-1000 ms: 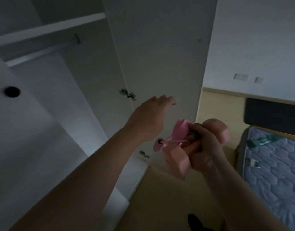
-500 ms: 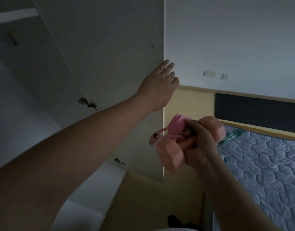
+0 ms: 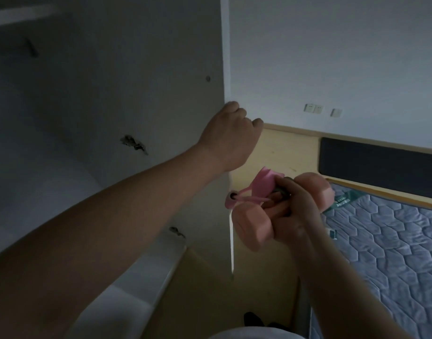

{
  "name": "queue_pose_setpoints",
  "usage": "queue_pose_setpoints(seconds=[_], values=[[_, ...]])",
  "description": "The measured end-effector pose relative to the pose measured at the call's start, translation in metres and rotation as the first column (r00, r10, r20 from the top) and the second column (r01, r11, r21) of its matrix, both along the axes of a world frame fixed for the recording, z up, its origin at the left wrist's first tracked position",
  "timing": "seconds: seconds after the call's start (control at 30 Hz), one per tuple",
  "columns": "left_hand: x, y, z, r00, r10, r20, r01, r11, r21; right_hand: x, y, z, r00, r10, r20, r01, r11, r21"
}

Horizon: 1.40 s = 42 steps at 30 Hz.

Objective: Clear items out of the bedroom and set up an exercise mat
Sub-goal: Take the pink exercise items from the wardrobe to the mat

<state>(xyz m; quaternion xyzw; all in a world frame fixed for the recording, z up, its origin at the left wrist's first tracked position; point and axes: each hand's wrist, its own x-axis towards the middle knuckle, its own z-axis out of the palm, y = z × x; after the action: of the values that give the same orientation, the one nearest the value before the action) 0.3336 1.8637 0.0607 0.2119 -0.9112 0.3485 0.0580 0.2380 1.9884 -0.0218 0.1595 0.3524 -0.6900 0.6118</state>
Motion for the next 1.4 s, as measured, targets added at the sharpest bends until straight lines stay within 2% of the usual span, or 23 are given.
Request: queue_pose_setpoints(seconds=[0.13,0.4,0.6,0.77,0.93,1.13,1.3,1.4], values=[[0.034,0.020,0.001,0.984,0.118,0.136,-0.117,0.993,-0.012,0.028,0.010,0.009,0.999,0.047,-0.003,-0.047,0.999,-0.008],[0.126,0.053,-0.024,0.896,0.411,0.168,-0.397,0.911,-0.111,0.079,0.021,-0.006,0.987,0.161,-0.027,-0.161,0.987,-0.001],[0.196,0.066,-0.023,0.758,0.623,0.193,-0.583,0.780,-0.226,0.115,0.026,-0.013,0.978,0.207,0.001,-0.207,0.978,-0.036],[0.262,0.054,-0.025,0.656,0.742,0.137,-0.699,0.666,-0.261,0.142,0.027,-0.013,0.967,0.253,-0.008,-0.253,0.965,-0.063],[0.316,0.034,-0.036,0.570,0.799,0.191,-0.735,0.600,-0.318,0.158,0.020,-0.015,0.942,0.330,-0.064,-0.334,0.941,-0.055],[0.333,0.020,-0.043,0.563,0.802,0.198,-0.733,0.595,-0.328,0.172,-0.002,-0.012,0.924,0.376,-0.065,-0.381,0.920,-0.090],[0.356,0.007,-0.047,0.595,0.792,0.134,-0.741,0.606,-0.289,0.178,-0.023,-0.009,0.911,0.405,-0.082,-0.412,0.904,-0.115],[0.366,-0.005,-0.051,0.554,0.826,0.108,-0.782,0.560,-0.273,0.178,-0.036,-0.007,0.895,0.441,-0.072,-0.447,0.886,-0.125]])
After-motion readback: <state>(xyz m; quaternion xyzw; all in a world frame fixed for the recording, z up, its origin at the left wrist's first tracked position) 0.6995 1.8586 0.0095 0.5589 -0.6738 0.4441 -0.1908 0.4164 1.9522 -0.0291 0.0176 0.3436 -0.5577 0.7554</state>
